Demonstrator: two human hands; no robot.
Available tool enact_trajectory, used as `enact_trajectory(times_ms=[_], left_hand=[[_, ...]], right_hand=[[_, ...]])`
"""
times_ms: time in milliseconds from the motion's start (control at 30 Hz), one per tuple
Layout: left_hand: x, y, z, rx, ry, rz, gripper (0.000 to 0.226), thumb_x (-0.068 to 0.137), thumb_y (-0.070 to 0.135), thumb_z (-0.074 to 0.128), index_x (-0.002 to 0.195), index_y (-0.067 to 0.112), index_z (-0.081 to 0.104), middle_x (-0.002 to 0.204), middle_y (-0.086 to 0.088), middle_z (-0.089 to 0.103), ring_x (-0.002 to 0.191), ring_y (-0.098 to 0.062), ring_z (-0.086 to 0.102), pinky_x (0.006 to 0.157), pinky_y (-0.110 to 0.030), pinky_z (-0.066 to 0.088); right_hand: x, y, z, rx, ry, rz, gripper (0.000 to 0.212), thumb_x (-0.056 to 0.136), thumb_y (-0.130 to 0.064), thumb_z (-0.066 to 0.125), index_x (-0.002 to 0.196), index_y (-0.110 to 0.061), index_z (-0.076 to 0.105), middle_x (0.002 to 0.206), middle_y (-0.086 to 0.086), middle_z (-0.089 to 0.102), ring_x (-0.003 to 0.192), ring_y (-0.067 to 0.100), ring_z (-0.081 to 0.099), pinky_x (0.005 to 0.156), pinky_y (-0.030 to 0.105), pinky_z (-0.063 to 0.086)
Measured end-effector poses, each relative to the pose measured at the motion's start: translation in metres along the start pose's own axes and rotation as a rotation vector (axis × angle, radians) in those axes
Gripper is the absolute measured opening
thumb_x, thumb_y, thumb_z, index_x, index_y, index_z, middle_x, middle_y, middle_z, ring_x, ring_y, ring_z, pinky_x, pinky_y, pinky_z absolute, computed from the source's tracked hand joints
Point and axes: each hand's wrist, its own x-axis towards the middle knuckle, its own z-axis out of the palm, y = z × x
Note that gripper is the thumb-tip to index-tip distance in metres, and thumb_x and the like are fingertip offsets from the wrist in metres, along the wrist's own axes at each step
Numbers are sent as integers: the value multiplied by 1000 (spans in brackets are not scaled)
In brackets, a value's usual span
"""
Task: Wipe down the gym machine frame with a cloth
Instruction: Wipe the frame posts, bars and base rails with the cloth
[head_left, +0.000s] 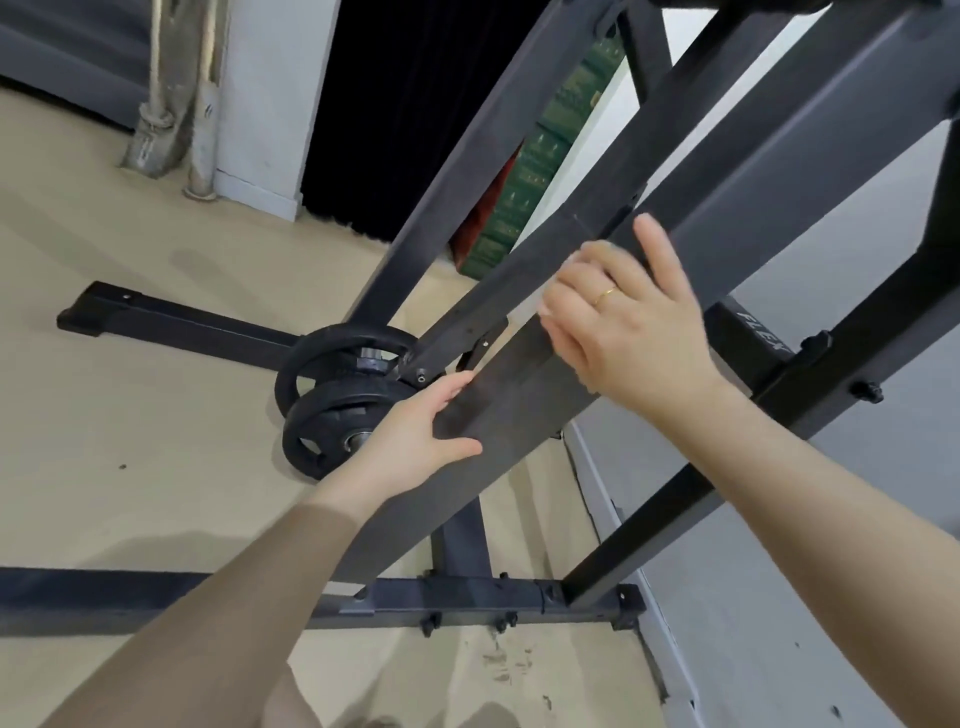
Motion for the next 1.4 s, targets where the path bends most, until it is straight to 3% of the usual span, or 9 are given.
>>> enact_trajectory(times_ms=[67, 200, 267, 400, 633, 900, 1100, 1267, 1400], left_hand=[[-1, -2, -1, 14, 4, -15, 74, 81, 20, 72, 143, 36, 33, 142, 11, 41, 133, -7, 36, 105, -22, 29], [-1, -3, 0, 40, -1, -7, 75, 82, 20, 71, 143, 39, 32, 137, 21, 40, 132, -4, 36, 105, -19, 28], [0, -5, -1, 23, -1, -2, 75, 81, 20, 72, 142, 42, 32, 133, 26, 38, 130, 0, 36, 105, -18, 28], [-2, -5, 0, 9, -13, -20, 75, 83, 21, 70, 141, 46, 30, 132, 29, 35, 126, 8, 32, 106, -17, 26], [-3, 1, 2, 18, 3, -74, 76, 84, 20, 69, 143, 43, 28, 135, 29, 33, 127, 10, 29, 107, -17, 24], [-5, 11, 6, 13, 55, -148, 75, 84, 13, 70, 145, 33, 31, 133, 26, 35, 125, 7, 34, 103, -15, 27], [-6, 15, 10, 23, 69, -169, 76, 83, 9, 69, 146, 27, 31, 147, 12, 39, 134, -1, 35, 112, -25, 29], [-6, 17, 12, -30, 110, -224, 74, 83, 5, 67, 144, 29, 34, 145, 14, 39, 134, 0, 34, 109, -23, 29], [-6, 21, 10, -18, 77, -218, 73, 83, 4, 67, 144, 27, 34, 143, 14, 43, 131, 3, 37, 105, -21, 36]], right_hand=[[-15, 9, 6, -42, 129, 168, 18, 97, -18, 55, 111, -13, 66, 121, 6, 63, 124, 25, 54, 115, 41, 20], [-85, -65, 24, 214, -10, 323, 91, 83, 1, 67, 153, -11, 11, 162, 3, 1, 148, 25, 2, 121, 40, 9], [-104, -86, 28, 252, -50, 262, 93, 84, -1, 63, 154, -12, 3, 161, 2, -8, 148, 25, -1, 121, 40, 7], [-102, -53, 20, 55, -48, 170, 84, 85, -1, 54, 154, -14, 7, 162, 0, -5, 149, 23, -1, 120, 41, 1], [-62, -58, 15, 164, 79, 563, 60, 98, -15, 53, 149, -9, 23, 160, 3, 12, 148, 17, -2, 119, 40, 0], [-48, -23, 14, 184, 273, 444, 45, 93, 6, 49, 135, -11, 46, 142, 2, 42, 139, 28, 29, 119, 39, 10], [-81, -66, 13, 375, 98, 95, 46, 95, 2, 37, 136, -11, 53, 144, 2, 47, 136, 18, 38, 111, 34, 28], [-36, -12, 25, 266, 392, 362, 29, 101, -6, 44, 129, -10, 53, 134, 2, 58, 131, 21, 43, 113, 33, 21], [-60, -59, 31, 437, 247, 250, 43, 92, 3, 46, 134, -5, 51, 141, 9, 51, 143, 23, 26, 115, 36, 19]])
